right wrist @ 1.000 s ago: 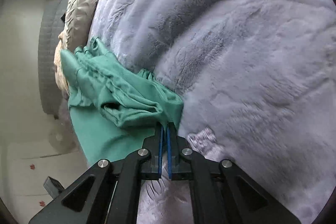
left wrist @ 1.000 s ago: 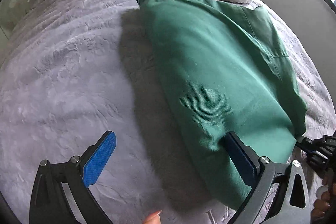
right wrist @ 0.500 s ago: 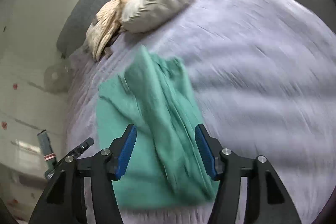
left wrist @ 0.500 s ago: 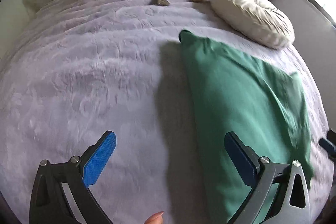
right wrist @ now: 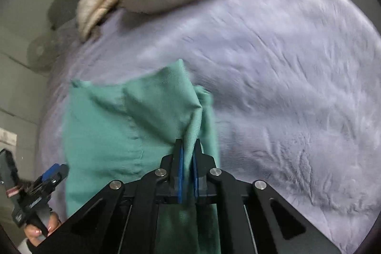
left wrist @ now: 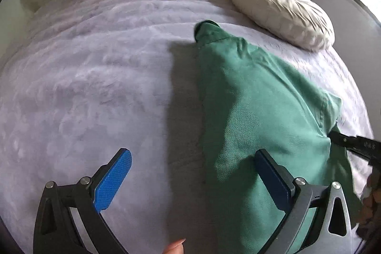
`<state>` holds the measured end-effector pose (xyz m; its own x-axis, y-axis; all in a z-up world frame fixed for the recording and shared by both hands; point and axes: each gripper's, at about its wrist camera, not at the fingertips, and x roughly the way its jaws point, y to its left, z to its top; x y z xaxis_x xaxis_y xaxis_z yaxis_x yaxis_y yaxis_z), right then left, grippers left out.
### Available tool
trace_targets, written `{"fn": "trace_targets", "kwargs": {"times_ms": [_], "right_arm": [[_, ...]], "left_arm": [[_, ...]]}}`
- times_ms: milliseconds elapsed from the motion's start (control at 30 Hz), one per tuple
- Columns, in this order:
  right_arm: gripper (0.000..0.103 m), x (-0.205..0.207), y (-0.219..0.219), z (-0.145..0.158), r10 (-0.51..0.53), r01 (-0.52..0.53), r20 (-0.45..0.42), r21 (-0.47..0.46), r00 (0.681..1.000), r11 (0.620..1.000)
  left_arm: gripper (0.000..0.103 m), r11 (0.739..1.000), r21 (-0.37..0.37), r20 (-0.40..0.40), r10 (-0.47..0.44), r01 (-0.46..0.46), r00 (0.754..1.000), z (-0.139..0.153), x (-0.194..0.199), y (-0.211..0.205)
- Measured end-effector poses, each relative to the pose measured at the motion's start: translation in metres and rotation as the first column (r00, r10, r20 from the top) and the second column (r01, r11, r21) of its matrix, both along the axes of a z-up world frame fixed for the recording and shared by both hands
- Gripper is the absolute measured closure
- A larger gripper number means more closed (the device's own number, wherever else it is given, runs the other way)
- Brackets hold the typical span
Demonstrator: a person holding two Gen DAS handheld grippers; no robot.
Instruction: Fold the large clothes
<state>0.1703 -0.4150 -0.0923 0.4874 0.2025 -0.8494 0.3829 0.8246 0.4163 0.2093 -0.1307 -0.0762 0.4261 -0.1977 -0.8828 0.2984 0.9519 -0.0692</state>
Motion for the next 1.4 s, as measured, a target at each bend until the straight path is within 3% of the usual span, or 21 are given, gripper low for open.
{"fn": "trace_targets", "kwargs": {"times_ms": [100,233,400,467,567,667,700,800,867,967,1267,1400], "right_arm": [[0.096,-0.011,-0.008,-0.007,-0.042,0.041,0.012,0.078,0.999,0.996],[0.092,-0.034,-0.013,0.018,-0.060,0.055,0.038,0.120,0.997,0.991],[0.092,-0.087,0.017,0.063,0.054,-0.071,0.118,0.143,0.992,0.987],[0.092,-0.102,0.036,0.064,0.113,-0.129,0.109,0.161,0.988,0.978],[0.092,-0.117,0.057,0.053,0.173,-0.181,0.064,0.159,0.983,0.970],[0.094,-0.136,0.051,0.029,0.124,-0.120,-0.031,0.102,0.992,0.987],[0.103,-0.146,0.040,0.018,0.081,-0.075,-0.047,0.121,0.996,0.990],[0.103,-0.162,0.025,-0.004,0.026,-0.013,-0.068,0.191,0.997,0.982],[0.103,-0.171,0.020,-0.015,0.009,0.004,-0.072,0.183,0.997,0.983],[0.103,-0.182,0.008,-0.027,-0.038,0.053,-0.062,0.257,0.997,0.965],[0.103,-0.181,0.016,-0.023,-0.008,0.030,-0.105,0.213,0.994,0.977],[0.103,-0.182,0.017,-0.019,0.001,0.028,-0.143,0.201,0.990,0.979]], "left_arm": [[0.000,0.999,0.034,0.011,-0.009,0.008,1.000,0.000,-0.001,-0.002],[0.000,0.998,0.041,0.003,-0.039,0.039,0.999,0.022,-0.012,0.010],[0.000,0.994,-0.001,-0.007,-0.110,0.110,0.994,0.041,-0.052,0.011],[0.000,0.990,-0.012,-0.028,-0.141,0.141,0.990,0.039,-0.073,0.006],[0.000,0.986,0.013,-0.068,-0.167,0.168,0.984,0.021,-0.098,0.004],[0.000,0.988,0.012,-0.121,-0.153,0.155,0.981,-0.003,-0.116,0.017],[0.000,0.989,-0.007,-0.122,-0.149,0.150,0.981,-0.007,-0.120,0.021],[0.000,0.990,-0.070,-0.132,-0.134,0.126,0.982,-0.016,-0.126,0.035],[0.000,0.988,-0.073,-0.113,-0.145,0.137,0.983,-0.021,-0.129,0.036],[0.000,0.990,-0.065,-0.118,-0.130,0.123,0.985,-0.022,-0.131,0.035],[0.000,0.997,-0.056,-0.234,-0.070,0.059,0.970,-0.019,-0.132,0.041],[0.000,0.998,-0.035,-0.241,-0.067,0.061,0.968,-0.010,-0.138,0.044]]}}
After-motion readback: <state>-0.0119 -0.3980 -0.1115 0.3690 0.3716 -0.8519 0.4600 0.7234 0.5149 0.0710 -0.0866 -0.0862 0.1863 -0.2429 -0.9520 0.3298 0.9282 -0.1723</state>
